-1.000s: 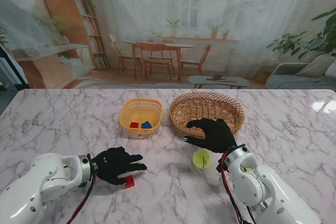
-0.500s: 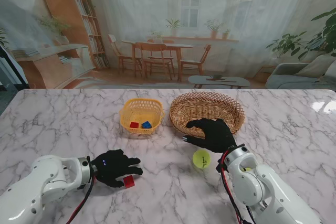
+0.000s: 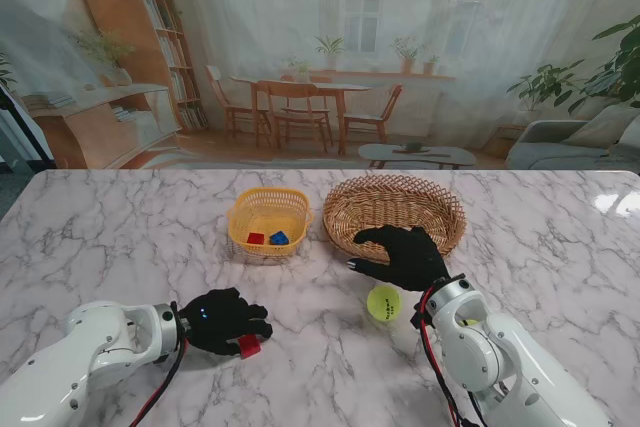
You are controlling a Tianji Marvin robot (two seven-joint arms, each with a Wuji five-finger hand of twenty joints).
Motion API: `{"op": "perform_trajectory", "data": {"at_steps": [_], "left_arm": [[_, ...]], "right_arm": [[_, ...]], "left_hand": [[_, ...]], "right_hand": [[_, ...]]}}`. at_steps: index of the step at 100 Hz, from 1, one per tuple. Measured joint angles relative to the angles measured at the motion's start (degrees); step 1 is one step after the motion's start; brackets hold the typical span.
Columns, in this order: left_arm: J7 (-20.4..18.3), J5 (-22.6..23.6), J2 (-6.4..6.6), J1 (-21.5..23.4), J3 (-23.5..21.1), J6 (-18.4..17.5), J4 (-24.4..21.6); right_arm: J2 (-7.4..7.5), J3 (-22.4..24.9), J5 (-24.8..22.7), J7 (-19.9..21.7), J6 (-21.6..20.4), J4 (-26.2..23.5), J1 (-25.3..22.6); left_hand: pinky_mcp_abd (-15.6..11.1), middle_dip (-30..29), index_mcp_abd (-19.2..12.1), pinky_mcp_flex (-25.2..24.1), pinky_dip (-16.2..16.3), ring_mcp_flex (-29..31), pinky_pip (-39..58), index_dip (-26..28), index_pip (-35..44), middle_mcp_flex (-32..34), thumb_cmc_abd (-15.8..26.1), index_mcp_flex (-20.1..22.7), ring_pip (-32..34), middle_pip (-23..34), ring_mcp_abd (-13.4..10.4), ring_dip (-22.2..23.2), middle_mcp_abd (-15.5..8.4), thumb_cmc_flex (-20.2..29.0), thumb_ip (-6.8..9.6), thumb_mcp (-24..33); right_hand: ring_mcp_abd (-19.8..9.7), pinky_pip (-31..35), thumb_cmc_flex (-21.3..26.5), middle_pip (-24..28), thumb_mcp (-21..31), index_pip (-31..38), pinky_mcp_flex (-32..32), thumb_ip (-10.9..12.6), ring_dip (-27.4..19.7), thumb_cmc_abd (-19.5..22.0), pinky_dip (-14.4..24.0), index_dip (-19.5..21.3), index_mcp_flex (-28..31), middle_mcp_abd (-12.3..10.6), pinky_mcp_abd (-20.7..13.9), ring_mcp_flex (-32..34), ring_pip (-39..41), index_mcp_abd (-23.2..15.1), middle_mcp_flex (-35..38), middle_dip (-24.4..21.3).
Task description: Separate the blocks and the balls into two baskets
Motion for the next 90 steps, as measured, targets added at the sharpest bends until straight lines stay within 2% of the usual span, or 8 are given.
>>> {"op": "perform_trajectory", "data": {"at_steps": [17,19,24,42,55,58,69,90], "left_arm": [[0.66,-0.83,-0.01,-0.39,0.54,0.35,0.65],[0.68,-0.90,-0.01,-0.44,0.61,0.36,0.71],[0.70,-1.11,-0.02,-0.57,0.75,0.36,0.84],[0.83,-1.74,-0.05,-0.93,1.04,0.34,1.19],[1.38,-1.69,-0.28,-0.45,0.20,0.07,1.18],[1.42,-1.61,-0.35,-0.23,-0.16,-0.04,1.08],[1.67,-1.28,-0.44,0.28,-1.25,-0.42,0.49],[4.86,-0.64,-0.89,-0.10,-3.52,-0.36,-0.39]], "right_arm": [[0.00,-0.06,-0.06,-0.08,0.09,0.08,0.08],[0.00,-0.06,-0.06,-0.08,0.10,0.09,0.08],[0.00,-0.06,-0.06,-0.09,0.12,0.09,0.08],[-0.02,-0.06,-0.10,-0.14,0.26,0.10,0.08],[-0.02,-0.06,-0.10,-0.16,0.28,0.10,0.06],[-0.02,-0.06,-0.10,-0.16,0.28,0.10,0.05],[-0.02,-0.05,-0.10,-0.16,0.29,0.10,0.04],[-0.02,-0.04,-0.07,-0.04,0.33,0.09,0.04]], "left_hand": [[-0.04,4.61,-1.00,0.59,0.58,0.68,1.18,6.22,6.67,2.44,0.37,2.21,1.36,3.15,0.16,1.54,-0.84,3.05,-1.10,-0.75],[-0.04,4.93,-1.02,0.72,0.60,0.69,1.37,6.61,7.15,2.45,0.34,2.22,1.58,3.29,0.31,1.71,-0.74,3.49,-2.10,-0.82],[0.05,5.31,-1.24,0.78,0.62,0.75,1.43,7.16,7.68,2.83,0.19,2.79,1.96,3.36,0.50,1.93,-0.78,3.63,-2.64,-1.72],[0.26,5.98,-1.36,1.22,0.73,1.44,2.10,7.37,8.67,4.06,0.10,3.44,2.57,3.51,0.72,2.37,-1.06,4.34,-2.73,-3.83],[-0.35,5.99,-1.37,1.71,0.76,3.34,2.16,7.37,8.83,4.92,0.10,3.83,2.53,4.10,-1.47,2.05,-1.93,4.34,-2.73,-4.47],[-0.36,6.00,-1.37,1.76,0.83,3.77,2.17,7.37,8.83,4.93,0.08,3.97,2.53,4.11,-1.56,2.07,-1.96,4.34,-3.26,-4.53],[-0.37,6.03,-1.37,1.86,1.31,3.90,2.80,7.37,8.83,5.60,0.08,4.02,2.53,4.46,-1.59,2.09,-2.02,4.34,-3.27,-4.56],[-0.43,6.05,-1.37,1.98,1.33,3.98,2.83,7.24,8.92,5.61,0.08,4.50,2.53,4.46,-1.64,2.67,-2.09,4.56,-3.27,-5.84]], "right_hand": [[0.00,0.00,0.00,0.00,-0.25,-0.54,-0.05,0.00,0.00,0.00,0.00,0.00,-0.73,0.00,0.00,0.00,0.00,0.57,-0.60,-0.04],[0.00,0.00,0.00,0.00,-0.25,-0.54,-0.06,0.00,0.00,0.00,0.00,0.00,-0.73,0.00,0.00,0.00,0.00,0.57,-0.61,-0.04],[0.00,0.00,0.00,0.00,-0.25,-0.54,-0.05,0.00,0.00,0.00,0.00,0.00,-0.73,0.00,0.00,0.00,0.00,0.57,-0.61,-0.04],[0.00,0.00,0.00,0.00,-0.26,-0.54,-0.07,0.00,0.00,0.00,0.00,0.00,-0.73,0.00,0.00,0.00,0.00,0.57,-0.61,-0.04],[0.00,0.00,0.00,0.00,-0.26,-0.54,-0.07,0.00,0.00,0.00,0.00,0.00,-0.73,0.00,0.00,0.00,0.00,0.58,-0.62,-0.04],[0.00,0.00,0.00,0.00,-0.26,-0.54,-0.07,0.00,0.00,0.00,0.00,0.00,-0.73,0.00,0.00,0.00,0.00,0.58,-0.62,-0.04],[0.00,0.00,0.00,0.00,-0.26,-0.54,-0.07,0.00,0.00,0.00,0.00,0.00,-0.73,0.00,0.00,0.00,0.00,0.58,-0.62,-0.04],[0.00,0.00,0.00,0.00,-0.26,-0.54,-0.08,0.00,0.00,0.00,0.00,0.00,-0.73,0.00,0.00,0.00,0.00,0.58,-0.62,-0.04]]}}
